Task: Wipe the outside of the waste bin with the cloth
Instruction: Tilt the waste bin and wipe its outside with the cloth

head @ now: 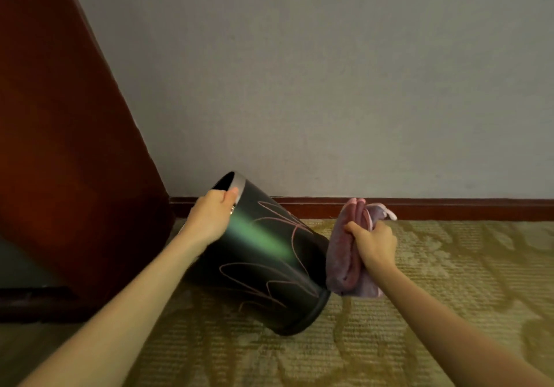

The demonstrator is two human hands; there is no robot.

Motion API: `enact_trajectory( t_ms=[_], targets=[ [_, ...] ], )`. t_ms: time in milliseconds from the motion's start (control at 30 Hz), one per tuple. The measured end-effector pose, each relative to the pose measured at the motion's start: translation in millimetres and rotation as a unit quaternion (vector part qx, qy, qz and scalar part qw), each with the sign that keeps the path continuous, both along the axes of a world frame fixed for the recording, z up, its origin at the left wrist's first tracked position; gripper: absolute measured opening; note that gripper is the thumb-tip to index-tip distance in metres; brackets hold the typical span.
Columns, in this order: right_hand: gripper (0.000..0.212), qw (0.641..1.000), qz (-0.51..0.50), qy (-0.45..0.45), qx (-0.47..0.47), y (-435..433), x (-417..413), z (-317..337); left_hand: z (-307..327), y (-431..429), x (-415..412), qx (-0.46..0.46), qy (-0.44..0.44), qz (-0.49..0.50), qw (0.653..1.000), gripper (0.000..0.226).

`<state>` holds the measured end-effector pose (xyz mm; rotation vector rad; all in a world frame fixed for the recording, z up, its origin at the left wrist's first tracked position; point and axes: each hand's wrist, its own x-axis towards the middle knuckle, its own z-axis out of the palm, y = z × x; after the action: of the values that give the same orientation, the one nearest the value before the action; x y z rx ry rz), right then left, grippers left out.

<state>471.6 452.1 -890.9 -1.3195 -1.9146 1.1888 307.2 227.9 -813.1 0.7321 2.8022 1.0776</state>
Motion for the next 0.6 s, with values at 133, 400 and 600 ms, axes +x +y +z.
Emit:
enact_trajectory(
  t_ms=[133, 400, 600],
  targets=[
    [0.035, 0.995, 0.067, -0.067, 0.030, -5, -3, 3, 0, -3, -16, -0.044, 0.019, -0.033, 0.998, 0.052],
    [0.043, 0.988, 0.148, -0.032, -0.016, -53, -17, -5, -8, 0, -20, -0.064, 0.104, -0.008, 0.992, 0.047],
    [0.039, 0.980, 0.143, -0.080, 0.114, -50, -30, -8, -11, -8, -24, -0.021, 0.095, -0.047, 0.994, 0.045]
  ],
)
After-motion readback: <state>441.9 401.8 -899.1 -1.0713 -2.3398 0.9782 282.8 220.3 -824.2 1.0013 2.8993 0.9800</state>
